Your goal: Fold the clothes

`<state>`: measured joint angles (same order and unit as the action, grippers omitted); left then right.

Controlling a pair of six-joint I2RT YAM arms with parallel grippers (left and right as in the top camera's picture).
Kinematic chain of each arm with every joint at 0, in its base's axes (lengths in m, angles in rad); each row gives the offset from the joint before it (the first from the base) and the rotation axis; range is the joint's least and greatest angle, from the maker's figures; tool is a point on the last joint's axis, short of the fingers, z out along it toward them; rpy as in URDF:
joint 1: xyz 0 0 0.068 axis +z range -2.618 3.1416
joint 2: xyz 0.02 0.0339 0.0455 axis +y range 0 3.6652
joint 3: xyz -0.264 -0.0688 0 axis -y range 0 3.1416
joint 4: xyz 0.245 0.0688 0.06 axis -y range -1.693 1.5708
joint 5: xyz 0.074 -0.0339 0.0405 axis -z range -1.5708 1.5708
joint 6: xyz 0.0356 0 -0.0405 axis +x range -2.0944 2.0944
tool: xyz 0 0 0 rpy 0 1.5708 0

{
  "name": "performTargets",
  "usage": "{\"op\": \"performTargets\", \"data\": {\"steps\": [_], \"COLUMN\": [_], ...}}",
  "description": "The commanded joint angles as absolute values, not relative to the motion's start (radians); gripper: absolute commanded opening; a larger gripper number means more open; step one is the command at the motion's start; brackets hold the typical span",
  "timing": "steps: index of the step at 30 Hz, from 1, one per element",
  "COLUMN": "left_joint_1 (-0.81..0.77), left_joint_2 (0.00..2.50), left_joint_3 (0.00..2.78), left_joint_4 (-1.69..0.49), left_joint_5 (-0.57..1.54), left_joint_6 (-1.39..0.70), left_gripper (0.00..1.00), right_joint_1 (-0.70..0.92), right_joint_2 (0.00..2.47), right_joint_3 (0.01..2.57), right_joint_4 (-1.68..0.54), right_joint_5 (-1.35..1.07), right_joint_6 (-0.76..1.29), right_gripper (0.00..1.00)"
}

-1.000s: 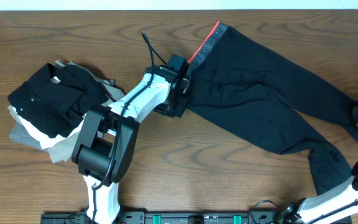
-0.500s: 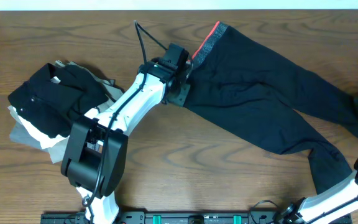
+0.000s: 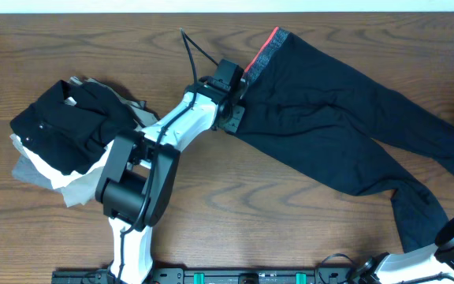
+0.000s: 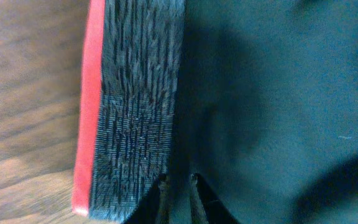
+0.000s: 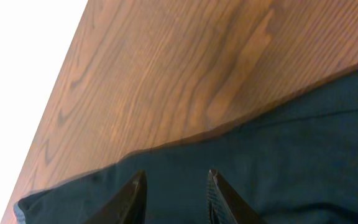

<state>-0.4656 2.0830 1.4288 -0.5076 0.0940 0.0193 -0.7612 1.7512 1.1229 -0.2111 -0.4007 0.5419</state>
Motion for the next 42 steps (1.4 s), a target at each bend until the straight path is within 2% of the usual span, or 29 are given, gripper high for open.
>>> {"op": "performTargets", "data": {"steps": [1, 5, 8, 12, 18, 24, 30, 35, 39, 42], "left_joint_1": [-0.461, -0.459, -0.458, -0.43, -0.366, -0.332, -0.317, -0.317, -0.317, -0.317], "left_joint_2": [2.123, 2.151, 2.157, 2.157, 2.157, 2.157, 2.157, 2.157, 2.157, 2.157], "left_joint_3": [1.446, 1.446, 1.446, 1.446, 1.446, 1.446, 1.446, 1.446, 1.446, 1.446], "left_joint_4": [-0.508, -0.546, -0.617, -0.739, -0.857, -0.908, -0.916, -0.912, -0.912, -0.912], "left_joint_5": [0.062, 0.034, -0.115, -0.245, -0.257, -0.264, -0.263, -0.263, -0.263, -0.262], "left_joint_6": [0.029, 0.004, -0.093, -0.258, -0.347, -0.428, -0.441, -0.44, -0.44, -0.44], "left_gripper": [0.06, 0.06, 0.06, 0.06, 0.06, 0.06, 0.06, 0.06, 0.17, 0.32], "right_joint_1": [-0.746, -0.739, -0.72, -0.67, -0.575, -0.517, -0.516, -0.509, -0.485, -0.469], "right_joint_2": [1.753, 1.753, 1.753, 1.757, 1.822, 1.959, 2.078, 2.185, 2.257, 2.27], "right_joint_3": [1.124, 1.124, 1.124, 1.117, 1.116, 1.116, 1.116, 1.116, 1.125, 1.158], "right_joint_4": [-0.221, -0.249, -0.288, -0.307, -0.307, -0.326, -0.272, -0.081, 0.16, 0.228], "right_joint_5": [-0.414, -0.397, -0.312, -0.205, -0.118, -0.099, -0.099, -0.108, -0.177, -0.265], "right_joint_6": [0.556, 0.556, 0.557, 0.556, 0.557, 0.64, 0.705, 0.755, 0.752, 0.753], "right_gripper": [0.31, 0.28, 0.21, 0.2, 0.19, 0.01, 0.01, 0.01, 0.01, 0.01]}}
